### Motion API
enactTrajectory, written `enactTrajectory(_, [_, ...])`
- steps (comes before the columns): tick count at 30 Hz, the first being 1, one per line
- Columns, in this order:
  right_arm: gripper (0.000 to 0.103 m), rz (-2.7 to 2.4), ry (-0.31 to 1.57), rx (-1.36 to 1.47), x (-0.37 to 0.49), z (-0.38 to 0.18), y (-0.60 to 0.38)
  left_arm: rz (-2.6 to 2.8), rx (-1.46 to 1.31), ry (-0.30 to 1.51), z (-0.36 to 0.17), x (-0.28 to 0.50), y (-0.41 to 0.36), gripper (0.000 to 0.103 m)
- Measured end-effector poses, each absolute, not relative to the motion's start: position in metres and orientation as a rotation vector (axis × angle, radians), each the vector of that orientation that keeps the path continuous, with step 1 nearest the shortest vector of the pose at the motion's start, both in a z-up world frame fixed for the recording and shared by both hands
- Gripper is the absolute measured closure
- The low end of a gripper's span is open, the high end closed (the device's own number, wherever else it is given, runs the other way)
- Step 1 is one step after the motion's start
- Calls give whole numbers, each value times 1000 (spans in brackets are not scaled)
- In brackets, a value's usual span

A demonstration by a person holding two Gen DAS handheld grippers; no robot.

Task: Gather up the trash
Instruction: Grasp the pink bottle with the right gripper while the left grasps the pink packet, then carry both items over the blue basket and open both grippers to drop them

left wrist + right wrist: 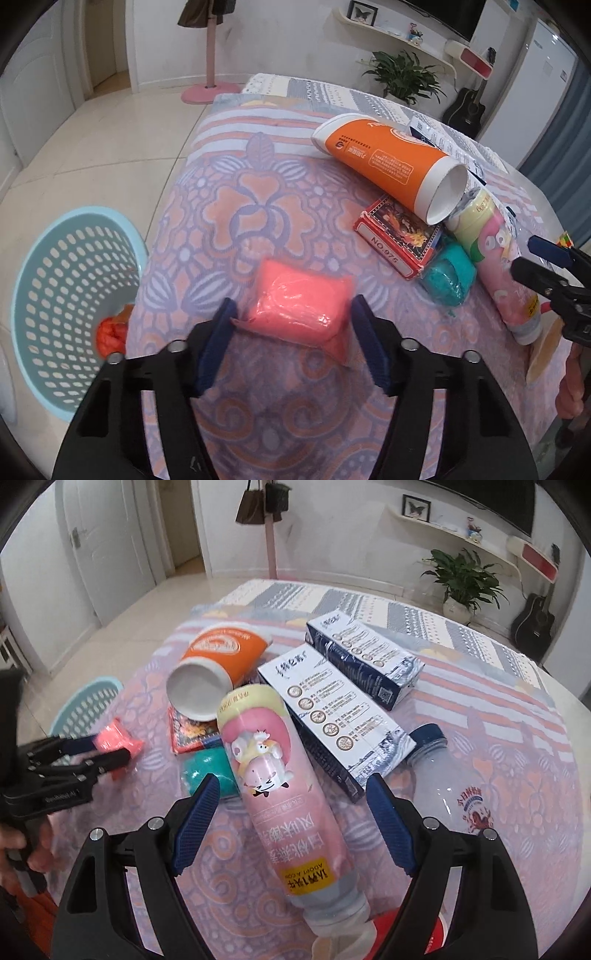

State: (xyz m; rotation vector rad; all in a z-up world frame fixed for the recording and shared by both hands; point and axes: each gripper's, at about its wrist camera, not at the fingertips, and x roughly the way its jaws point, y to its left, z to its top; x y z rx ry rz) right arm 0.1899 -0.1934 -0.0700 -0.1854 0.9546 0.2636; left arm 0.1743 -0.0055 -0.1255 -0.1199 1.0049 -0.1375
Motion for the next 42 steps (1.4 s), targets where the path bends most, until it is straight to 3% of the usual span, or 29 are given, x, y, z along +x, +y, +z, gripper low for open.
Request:
enactTrajectory(6, [47,277,1025,-192,199,-89,-188,-144,-112,956,-117,171,-4,53])
enactTrajectory(17, [52,302,975,-72,191,-73,-195,-137,-193,837,-87,154,25,54])
enactTrajectory(27, [56,403,846,33,180,-3,-169,-91,-309,681,-45,136,67,54])
enactTrajectory(35, [56,571,773,70,183,41,-97,27,-396,574,-20,119,120,54])
enactTrajectory(42, [56,721,769,22,181,37,-11,167,-504,560,-23,100,191,54])
